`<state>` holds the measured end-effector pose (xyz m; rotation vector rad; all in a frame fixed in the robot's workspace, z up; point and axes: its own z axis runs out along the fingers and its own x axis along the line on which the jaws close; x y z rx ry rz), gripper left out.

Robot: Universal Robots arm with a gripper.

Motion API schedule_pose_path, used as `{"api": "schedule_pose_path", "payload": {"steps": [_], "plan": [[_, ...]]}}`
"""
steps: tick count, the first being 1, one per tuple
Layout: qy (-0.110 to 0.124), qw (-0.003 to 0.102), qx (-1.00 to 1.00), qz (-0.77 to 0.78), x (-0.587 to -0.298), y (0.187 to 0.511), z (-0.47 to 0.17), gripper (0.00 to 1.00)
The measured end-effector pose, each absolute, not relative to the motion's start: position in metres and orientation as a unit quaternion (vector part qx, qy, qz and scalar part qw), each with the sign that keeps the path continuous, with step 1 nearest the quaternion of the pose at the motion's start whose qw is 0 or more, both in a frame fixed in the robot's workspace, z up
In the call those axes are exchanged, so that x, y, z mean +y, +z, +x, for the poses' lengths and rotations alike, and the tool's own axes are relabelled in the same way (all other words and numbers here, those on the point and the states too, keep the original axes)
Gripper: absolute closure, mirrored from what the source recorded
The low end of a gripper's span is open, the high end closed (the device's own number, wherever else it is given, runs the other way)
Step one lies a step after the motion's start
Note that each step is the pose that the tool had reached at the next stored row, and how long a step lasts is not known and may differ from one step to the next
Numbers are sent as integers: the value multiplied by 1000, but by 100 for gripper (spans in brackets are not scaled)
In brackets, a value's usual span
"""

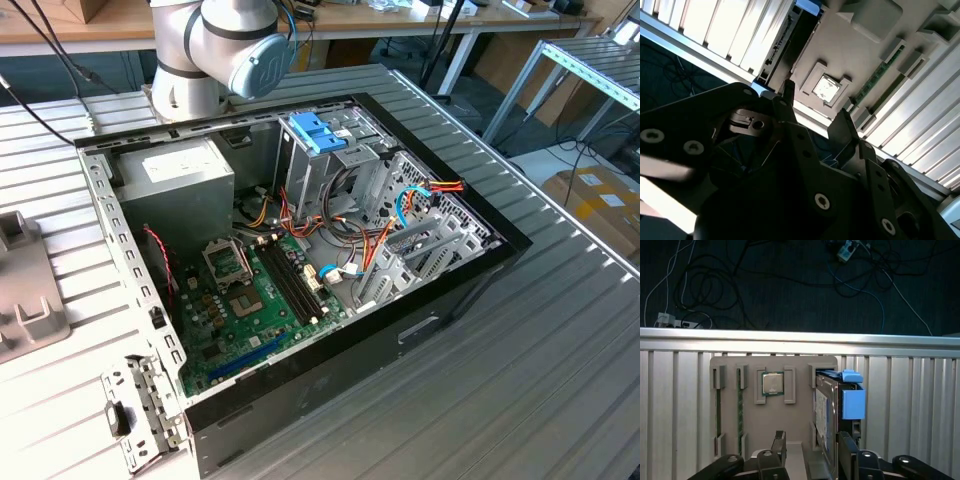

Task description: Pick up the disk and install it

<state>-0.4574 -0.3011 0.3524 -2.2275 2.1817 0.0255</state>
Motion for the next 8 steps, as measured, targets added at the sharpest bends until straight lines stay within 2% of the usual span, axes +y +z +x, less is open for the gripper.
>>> {"api": "schedule_pose_path", "payload": {"steps": [8], "plan": [[8, 12, 700, -714, -296, 350, -458, 46]]}}
